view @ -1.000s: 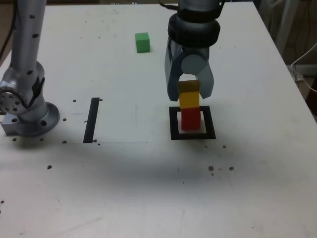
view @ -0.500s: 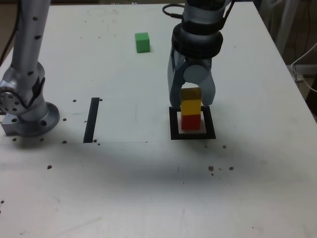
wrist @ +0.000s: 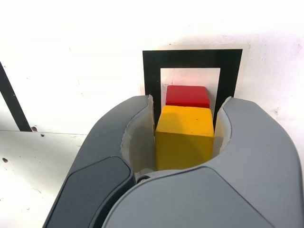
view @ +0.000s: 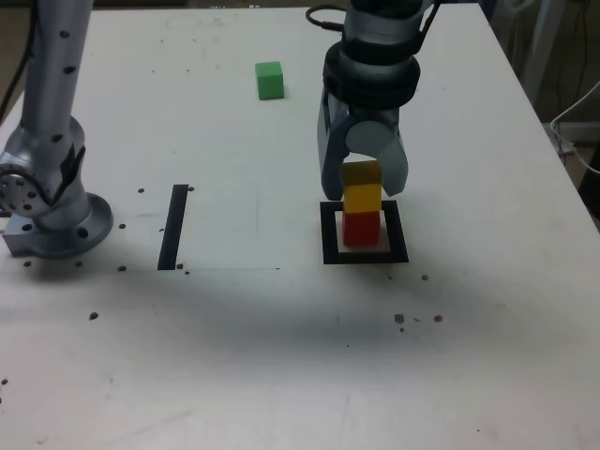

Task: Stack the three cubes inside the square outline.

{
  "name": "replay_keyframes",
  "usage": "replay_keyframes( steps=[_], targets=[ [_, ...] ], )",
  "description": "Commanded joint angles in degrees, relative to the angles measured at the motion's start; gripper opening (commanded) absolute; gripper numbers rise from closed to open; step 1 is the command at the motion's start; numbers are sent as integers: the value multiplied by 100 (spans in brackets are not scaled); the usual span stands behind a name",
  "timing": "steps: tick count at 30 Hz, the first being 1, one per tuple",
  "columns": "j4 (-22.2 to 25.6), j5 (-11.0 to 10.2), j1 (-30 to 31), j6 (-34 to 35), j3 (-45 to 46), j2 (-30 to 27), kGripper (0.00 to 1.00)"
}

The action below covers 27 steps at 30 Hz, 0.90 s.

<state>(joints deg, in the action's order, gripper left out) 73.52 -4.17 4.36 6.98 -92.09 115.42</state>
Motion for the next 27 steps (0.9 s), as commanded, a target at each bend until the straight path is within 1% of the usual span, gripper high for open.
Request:
replay_keyframes(
  steps=[1, 6, 9, 16, 19, 27],
  targets=[
    [-30, -1, 9, -5, 26, -39, 54],
    [-83, 14, 7, -10, 48, -42, 58],
    [-136, 33, 6, -23, 65, -38, 63],
    [-320, -16, 7, -31, 176, -86, 91],
    [-326, -41, 6, -20, 222, -126, 98],
    [-338, -56, 8, -27, 414, -403, 99]
  ],
)
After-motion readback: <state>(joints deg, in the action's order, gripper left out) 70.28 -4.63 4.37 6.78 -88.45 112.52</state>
